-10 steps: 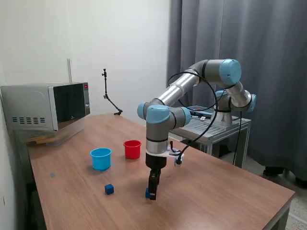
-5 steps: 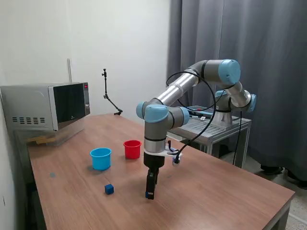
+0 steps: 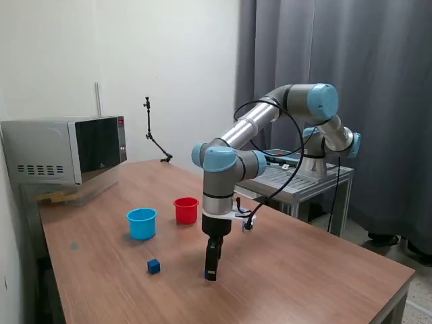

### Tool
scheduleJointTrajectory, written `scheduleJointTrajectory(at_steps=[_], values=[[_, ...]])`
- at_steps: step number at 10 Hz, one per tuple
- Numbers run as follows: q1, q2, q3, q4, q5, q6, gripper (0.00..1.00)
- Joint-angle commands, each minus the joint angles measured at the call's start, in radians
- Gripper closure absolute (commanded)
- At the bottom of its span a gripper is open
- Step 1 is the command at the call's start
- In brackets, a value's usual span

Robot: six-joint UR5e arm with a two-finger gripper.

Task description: Place red objects in the red bin, and blue objects in the blue bin.

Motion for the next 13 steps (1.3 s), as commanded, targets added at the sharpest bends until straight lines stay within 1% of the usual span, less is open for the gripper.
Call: scheduleJointTrajectory(at_steps=[1, 3, 6, 13], values=[[0.0, 0.0, -0.008, 0.0, 0.002, 0.001, 0.0], [0.0, 0.0, -0.013, -0.029, 0.006, 0.001, 0.0], [0.0, 0.015, -0.03, -0.034, 0.011, -0.001, 0.0], [0.0, 0.015, -0.025, -0.033, 0.006, -0.006, 0.0]])
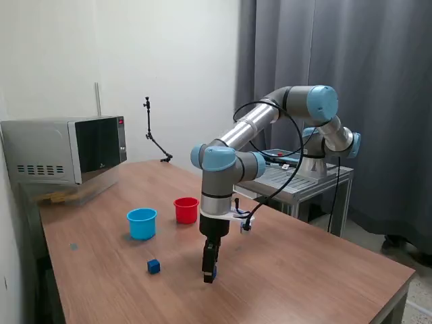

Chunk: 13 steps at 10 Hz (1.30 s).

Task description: Place red objects in the red bin, and blue objects in the blue bin.

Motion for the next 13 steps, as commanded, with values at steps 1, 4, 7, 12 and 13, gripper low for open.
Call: scheduleJointTrajectory(at_steps=[1, 4, 7, 12, 13], values=[[0.0, 0.0, 0.003, 0.0, -0.003, -0.003, 0.0], [0.0, 0.0, 0.004, 0.002, -0.004, -0.003, 0.0], [0.0, 0.0, 0.003, 0.002, -0.004, -0.003, 0.0], [0.0, 0.0, 0.001, 0.002, -0.003, -0.004, 1.0], [0.001, 0.0, -0.002, 0.002, -0.003, -0.006, 1.0]])
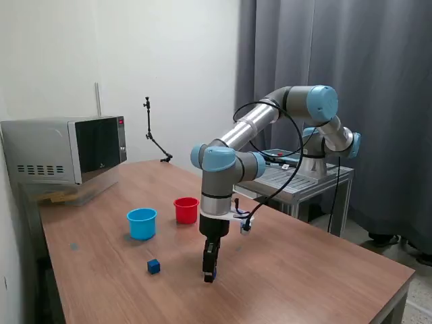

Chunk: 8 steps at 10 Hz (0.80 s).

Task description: Place red objects in the red bin, and blue objects in the blue bin.

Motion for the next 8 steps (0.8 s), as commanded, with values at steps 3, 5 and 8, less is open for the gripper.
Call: scheduleJointTrajectory(at_steps=[3, 5, 8], values=[[0.001, 0.0, -0.004, 0.0, 0.001, -0.001, 1.0], [0.001, 0.0, -0.004, 0.0, 0.001, -0.006, 1.0], [0.0, -0.035, -0.002, 0.0, -0.007, -0.029, 1.0]])
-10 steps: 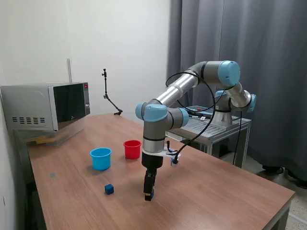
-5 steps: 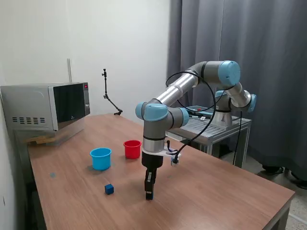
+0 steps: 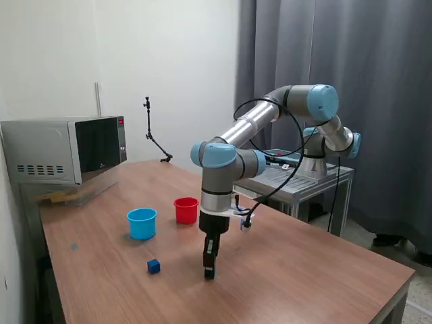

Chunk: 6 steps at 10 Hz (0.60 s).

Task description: Place red objects in the red bin, and blue objects in the blue bin.

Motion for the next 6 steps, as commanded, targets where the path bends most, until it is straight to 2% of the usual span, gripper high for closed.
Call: scheduleJointTrajectory(at_steps=[1, 3, 5, 6], values=[[-0.01, -0.055, 0.01, 0.0, -0.015, -0.028, 1.0], [-0.049, -0.122, 0.016, 0.006, -0.051, -0.065, 1.0], [-0.099, -0.167, 0.096, 0.009, -0.049, -0.092, 1.0], [-0.133, -0.178, 0.107, 0.011, -0.048, -0.117, 1.0]])
